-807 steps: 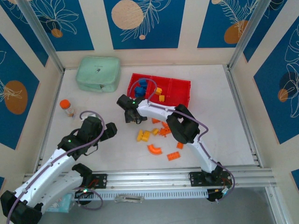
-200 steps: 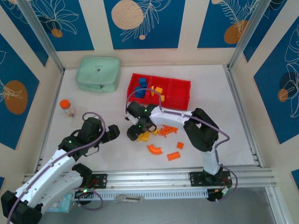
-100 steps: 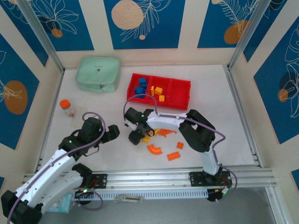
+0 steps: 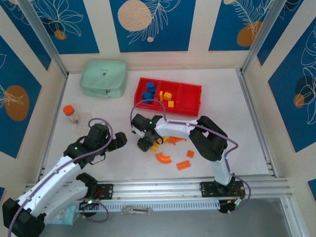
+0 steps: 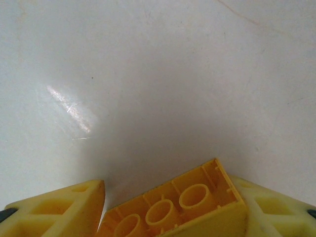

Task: Sort the legos into containers by color
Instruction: Pick up the lego from the bottom-center of the table, then place the lego in the container.

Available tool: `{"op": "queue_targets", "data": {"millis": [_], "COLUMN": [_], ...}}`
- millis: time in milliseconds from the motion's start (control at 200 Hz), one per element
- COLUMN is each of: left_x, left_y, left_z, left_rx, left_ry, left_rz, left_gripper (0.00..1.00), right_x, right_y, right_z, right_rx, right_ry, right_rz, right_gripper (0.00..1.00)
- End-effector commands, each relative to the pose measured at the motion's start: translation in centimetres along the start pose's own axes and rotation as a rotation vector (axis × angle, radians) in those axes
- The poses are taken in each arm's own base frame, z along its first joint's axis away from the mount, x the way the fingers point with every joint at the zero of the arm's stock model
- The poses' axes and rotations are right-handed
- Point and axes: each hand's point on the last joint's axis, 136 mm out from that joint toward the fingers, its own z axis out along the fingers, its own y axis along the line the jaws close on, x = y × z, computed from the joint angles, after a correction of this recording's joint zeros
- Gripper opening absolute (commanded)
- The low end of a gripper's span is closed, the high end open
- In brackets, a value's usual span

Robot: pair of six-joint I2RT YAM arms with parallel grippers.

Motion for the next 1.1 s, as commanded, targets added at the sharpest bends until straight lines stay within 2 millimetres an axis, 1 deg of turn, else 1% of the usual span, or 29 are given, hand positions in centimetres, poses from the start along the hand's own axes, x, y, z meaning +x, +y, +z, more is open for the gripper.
{"op": "queue_targets", "data": {"millis": [0,205,265,325,415,505,570,655,765,850,930,985,1040,1095], "left_x": [-0.4,-0.8,-1.0,-1.2,-1.6,-2.0,-2.4,-2.9,-3.4,-3.8,-4.2,-4.4,-4.7,-4.8], "left_y": [-0.2,-0.8,-1.1,-1.6,-2.4,-3.2,-3.9,-4.8,-5.8,-6.3,-6.7,-7.0,-7.3,-7.6], "left_z": [-0.2,-0.3,-0.2,0.0,0.3,0.9,1.3,2.1,2.9,3.5,3.9,4.1,4.2,4.3], "left_rx": [0.005,0.019,0.027,0.037,0.054,0.063,0.077,0.091,0.096,0.097,0.096,0.096,0.098,0.107], "left_ry": [-0.009,-0.013,-0.013,-0.012,-0.006,0.003,0.007,0.014,0.022,0.027,0.031,0.032,0.030,0.028], "left_rz": [-0.017,-0.009,-0.007,-0.002,0.011,0.024,0.030,0.037,0.052,0.061,0.068,0.072,0.073,0.074], "left_gripper": [0.99,0.99,0.99,0.99,0.99,0.99,0.99,0.99,0.99,0.99,0.99,0.99,0.99,0.99], "right_x": [-0.3,-1.7,-2.3,-2.9,-4.0,-5.1,-5.9,-6.8,-7.8,-8.7,-9.2,-9.6,-9.9,-10.3], "right_y": [0.0,-1.5,-2.3,-3.6,-6.6,-10.3,-13.4,-17.2,-21.6,-24.0,-26.0,-27.2,-27.8,-27.9], "right_z": [-1.3,-3.8,-4.6,-5.3,-6.7,-7.9,-8.6,-9.2,-9.0,-8.7,-7.7,-7.3,-7.1,-7.2], "right_rx": [-0.030,-0.069,-0.076,-0.068,-0.034,-0.006,0.034,0.077,0.130,0.169,0.215,0.245,0.245,0.220], "right_ry": [-0.027,-0.087,-0.105,-0.125,-0.168,-0.202,-0.239,-0.273,-0.299,-0.304,-0.296,-0.290,-0.289,-0.290], "right_rz": [0.033,0.118,0.147,0.178,0.241,0.329,0.390,0.460,0.524,0.544,0.552,0.557,0.565,0.565], "right_gripper": [0.52,0.52,0.52,0.52,0.52,0.52,0.52,0.52,0.52,0.52,0.53,0.57,0.60,0.63]}}
